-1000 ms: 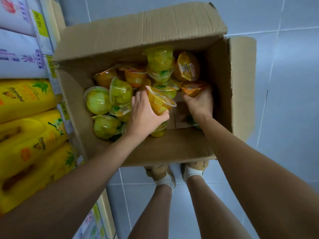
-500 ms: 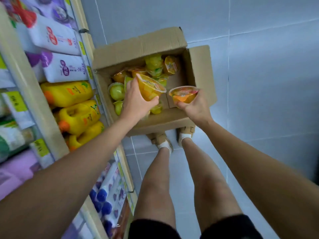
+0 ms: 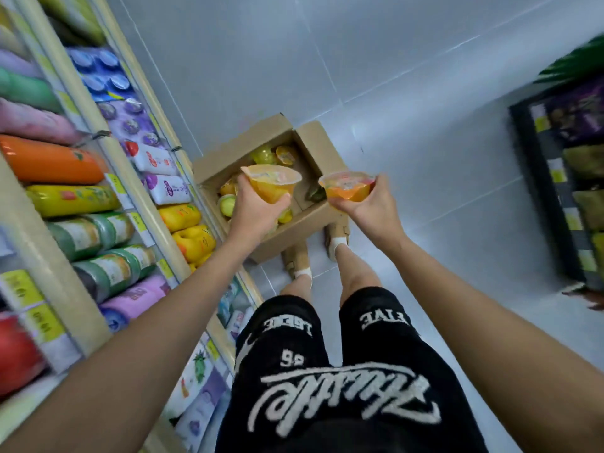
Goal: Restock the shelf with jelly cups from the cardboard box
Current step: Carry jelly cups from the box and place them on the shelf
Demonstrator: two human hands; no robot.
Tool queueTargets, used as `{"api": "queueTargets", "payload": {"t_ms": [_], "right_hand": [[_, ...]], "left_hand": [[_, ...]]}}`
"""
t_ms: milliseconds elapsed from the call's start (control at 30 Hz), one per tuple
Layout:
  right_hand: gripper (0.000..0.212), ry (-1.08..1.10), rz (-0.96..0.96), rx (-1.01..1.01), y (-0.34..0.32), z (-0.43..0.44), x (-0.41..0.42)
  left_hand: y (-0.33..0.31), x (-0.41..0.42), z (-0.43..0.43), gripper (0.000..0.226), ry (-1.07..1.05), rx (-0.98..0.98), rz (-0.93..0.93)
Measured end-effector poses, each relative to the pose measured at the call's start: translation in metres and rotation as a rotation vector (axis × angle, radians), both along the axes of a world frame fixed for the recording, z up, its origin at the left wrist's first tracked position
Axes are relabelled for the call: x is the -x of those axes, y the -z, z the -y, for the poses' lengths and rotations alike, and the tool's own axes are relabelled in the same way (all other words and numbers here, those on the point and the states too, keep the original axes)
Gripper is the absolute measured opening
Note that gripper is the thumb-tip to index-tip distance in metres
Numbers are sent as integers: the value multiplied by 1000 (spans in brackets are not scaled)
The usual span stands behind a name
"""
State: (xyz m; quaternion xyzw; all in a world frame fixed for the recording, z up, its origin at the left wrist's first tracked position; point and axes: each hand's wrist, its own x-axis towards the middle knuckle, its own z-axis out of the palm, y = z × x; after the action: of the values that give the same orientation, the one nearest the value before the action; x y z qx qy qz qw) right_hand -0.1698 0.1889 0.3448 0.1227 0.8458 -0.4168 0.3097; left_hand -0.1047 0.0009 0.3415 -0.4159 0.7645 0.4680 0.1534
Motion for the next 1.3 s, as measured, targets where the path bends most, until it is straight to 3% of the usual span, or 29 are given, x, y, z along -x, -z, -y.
{"api": "queueTargets", "payload": {"t_ms": [233, 533, 767, 1033, 1300], "right_hand": [[62, 322, -129, 43, -94, -62, -36], [60, 610, -287, 100, -167, -176, -75], [58, 665, -419, 83, -223, -291, -101], [55, 699, -661, -24, -296, -431, -127], [58, 762, -866, -76, -370, -540, -137]], "left_hand": [[-92, -11, -53, 75, 213, -53, -105], [-156, 14, -157, 67, 501, -143, -268], [-219, 17, -290, 55, 623, -233, -434], [-289, 3, -451, 59, 698, -330, -638], [-357, 3, -557, 66, 758, -406, -805]]}}
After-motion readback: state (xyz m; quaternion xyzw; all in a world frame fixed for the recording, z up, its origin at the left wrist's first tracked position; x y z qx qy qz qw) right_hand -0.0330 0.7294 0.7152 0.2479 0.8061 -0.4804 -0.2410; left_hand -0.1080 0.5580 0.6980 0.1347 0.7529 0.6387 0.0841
